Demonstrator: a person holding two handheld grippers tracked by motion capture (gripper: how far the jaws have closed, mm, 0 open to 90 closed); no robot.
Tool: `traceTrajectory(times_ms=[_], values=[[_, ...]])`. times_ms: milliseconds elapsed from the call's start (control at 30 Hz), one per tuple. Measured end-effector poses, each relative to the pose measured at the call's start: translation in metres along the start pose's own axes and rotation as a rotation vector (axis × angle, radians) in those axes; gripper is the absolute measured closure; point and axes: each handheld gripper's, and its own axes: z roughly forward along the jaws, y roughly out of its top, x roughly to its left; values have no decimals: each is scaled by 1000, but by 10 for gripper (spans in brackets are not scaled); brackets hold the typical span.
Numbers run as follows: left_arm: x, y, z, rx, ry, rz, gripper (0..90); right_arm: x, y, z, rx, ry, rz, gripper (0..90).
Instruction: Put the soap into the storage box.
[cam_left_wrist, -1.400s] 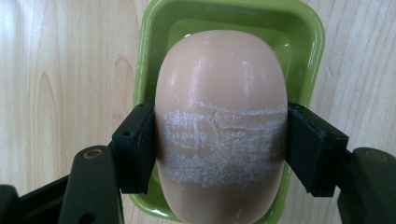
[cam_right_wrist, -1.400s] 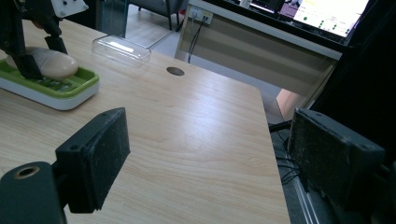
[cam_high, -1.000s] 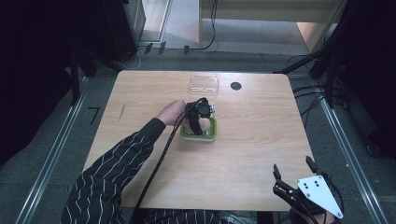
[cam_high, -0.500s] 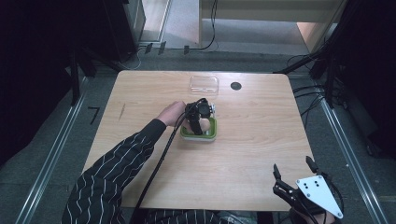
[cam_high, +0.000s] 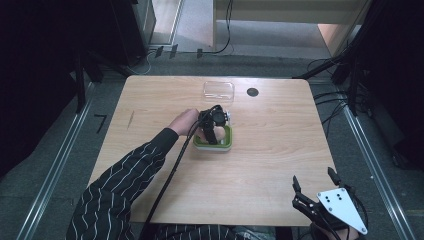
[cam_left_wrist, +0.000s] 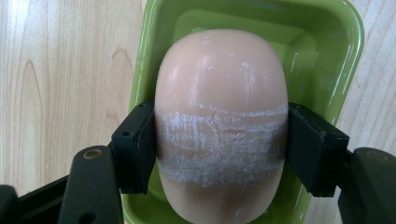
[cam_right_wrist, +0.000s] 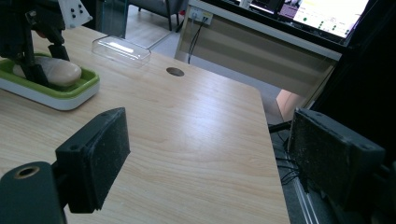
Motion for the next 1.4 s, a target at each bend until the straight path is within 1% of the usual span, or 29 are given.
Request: traceTrajectory(times_ms=[467,533,600,833,900,967,1033,1067,1100,1167,1200,1233,1300,1333,1400], values=[[2,-1,0,-6,-11,-12,328,0,0,0,0,0,0,134],[2,-1,0,-4,-4,-10,322,0,0,0,0,0,0,134],[1,-1,0,-7,-5,-16,313,0,0,0,0,0,0,134],[1,-1,0,-10,2,-13,304,0,0,0,-1,0,2,134],[1,-1,-2,-7,8,-19,285,0,0,0,-2,0,-1,134],[2,-1,-5,6,6,-42,252,0,0,0,-3,0,-1,134],[4,-3,-9,2,-8,-62,186,0,0,0,-3,1,-1,134],[3,-3,-11,-2,-8,-71,163,0,0,0,-2,0,2,134],[3,-3,-12,5,-6,-76,146,0,0,0,-4,-1,1,134],[1,-3,-15,11,-11,-80,137,0,0,0,-6,1,0,134],[0,-3,-17,7,-12,-92,135,0,0,0,-6,0,0,134],[-2,-2,-18,18,-10,-96,127,0,0,0,-5,0,-1,134],[-3,-2,-20,16,-5,-95,114,0,0,0,-5,0,-1,134],[-6,-2,-23,25,-6,-104,84,0,1,1,-7,3,-1,134],[-8,-3,-25,28,-13,-114,61,0,1,1,-8,7,-7,134]])
